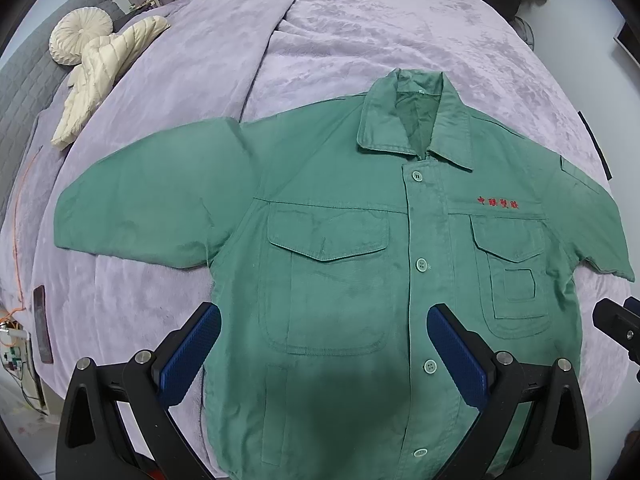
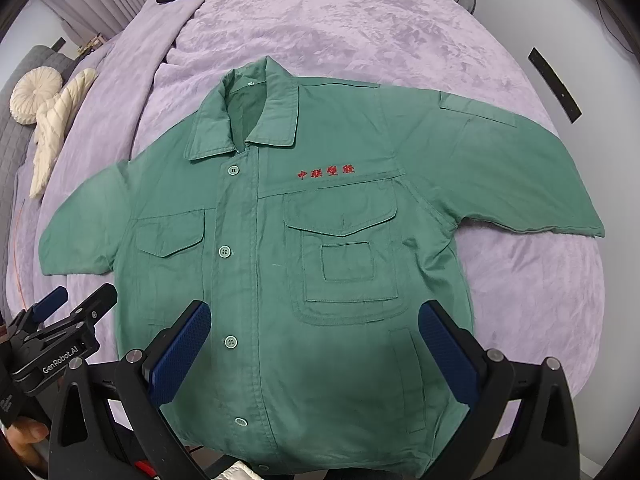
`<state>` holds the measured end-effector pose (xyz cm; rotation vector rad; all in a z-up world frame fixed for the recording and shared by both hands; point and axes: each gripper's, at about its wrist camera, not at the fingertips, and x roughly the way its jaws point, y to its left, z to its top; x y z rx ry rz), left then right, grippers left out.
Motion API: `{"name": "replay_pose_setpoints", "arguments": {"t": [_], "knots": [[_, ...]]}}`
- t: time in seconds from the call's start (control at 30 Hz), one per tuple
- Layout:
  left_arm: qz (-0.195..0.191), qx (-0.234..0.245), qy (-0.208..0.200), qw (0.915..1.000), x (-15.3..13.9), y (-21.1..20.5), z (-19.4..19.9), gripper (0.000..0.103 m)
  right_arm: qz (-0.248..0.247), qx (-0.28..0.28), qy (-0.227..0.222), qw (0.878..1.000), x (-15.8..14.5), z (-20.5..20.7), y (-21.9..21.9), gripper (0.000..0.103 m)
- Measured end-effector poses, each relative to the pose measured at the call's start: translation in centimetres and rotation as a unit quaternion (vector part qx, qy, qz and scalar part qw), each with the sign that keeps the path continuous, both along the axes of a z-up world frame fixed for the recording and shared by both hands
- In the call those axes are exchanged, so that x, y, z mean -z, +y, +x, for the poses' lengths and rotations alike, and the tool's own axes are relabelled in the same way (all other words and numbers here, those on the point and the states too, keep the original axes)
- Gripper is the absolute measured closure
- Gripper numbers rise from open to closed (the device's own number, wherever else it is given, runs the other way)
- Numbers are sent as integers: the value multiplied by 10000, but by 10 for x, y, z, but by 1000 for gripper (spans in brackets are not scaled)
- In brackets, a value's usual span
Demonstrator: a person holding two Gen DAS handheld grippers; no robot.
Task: Fold small clothes
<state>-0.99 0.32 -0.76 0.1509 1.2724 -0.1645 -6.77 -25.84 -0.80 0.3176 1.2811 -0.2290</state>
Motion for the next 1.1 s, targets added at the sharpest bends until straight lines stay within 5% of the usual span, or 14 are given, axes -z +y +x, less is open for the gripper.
{"name": "replay_pose_setpoints", "arguments": {"t": [1.1], "knots": [[65, -34, 58, 10000, 0, 3, -3, 0, 60, 17, 23, 10000, 5, -7, 3, 0]]}}
